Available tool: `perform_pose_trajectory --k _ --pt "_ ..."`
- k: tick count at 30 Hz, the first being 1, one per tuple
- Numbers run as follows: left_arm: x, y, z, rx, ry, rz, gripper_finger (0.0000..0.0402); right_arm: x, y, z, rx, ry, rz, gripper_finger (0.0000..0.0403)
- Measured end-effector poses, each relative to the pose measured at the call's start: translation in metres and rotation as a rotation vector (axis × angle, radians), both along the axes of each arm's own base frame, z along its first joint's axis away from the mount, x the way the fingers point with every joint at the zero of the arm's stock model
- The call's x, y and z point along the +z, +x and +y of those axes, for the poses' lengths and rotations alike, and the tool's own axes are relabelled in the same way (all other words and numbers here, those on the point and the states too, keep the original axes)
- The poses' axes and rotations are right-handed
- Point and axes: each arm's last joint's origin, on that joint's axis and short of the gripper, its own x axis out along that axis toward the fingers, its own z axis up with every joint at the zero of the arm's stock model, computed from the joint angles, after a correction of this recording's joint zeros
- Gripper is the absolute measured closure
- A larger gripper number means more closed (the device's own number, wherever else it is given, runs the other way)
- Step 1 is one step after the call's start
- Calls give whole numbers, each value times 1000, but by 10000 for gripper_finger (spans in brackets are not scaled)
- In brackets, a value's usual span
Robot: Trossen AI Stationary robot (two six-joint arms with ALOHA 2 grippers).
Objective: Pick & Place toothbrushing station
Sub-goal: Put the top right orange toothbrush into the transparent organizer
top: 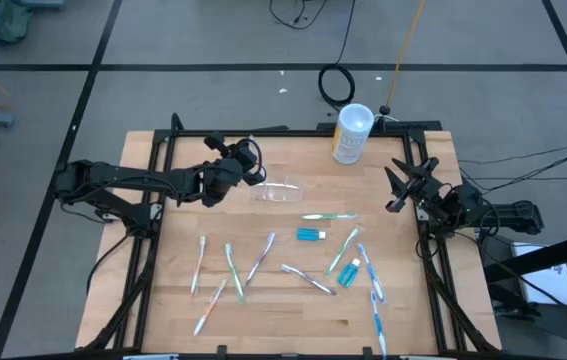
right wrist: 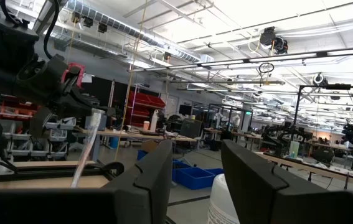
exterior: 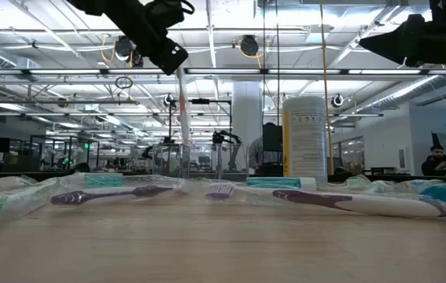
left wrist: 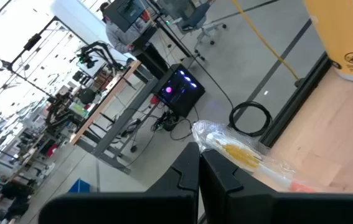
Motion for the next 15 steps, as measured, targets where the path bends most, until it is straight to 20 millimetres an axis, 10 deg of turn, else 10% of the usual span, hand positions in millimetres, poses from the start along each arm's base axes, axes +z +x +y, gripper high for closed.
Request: perform_pose_trajectory --k 15 --pt "-17 -5 -2 -28 -191 -58 399 0 0 0 0 0 0 273"
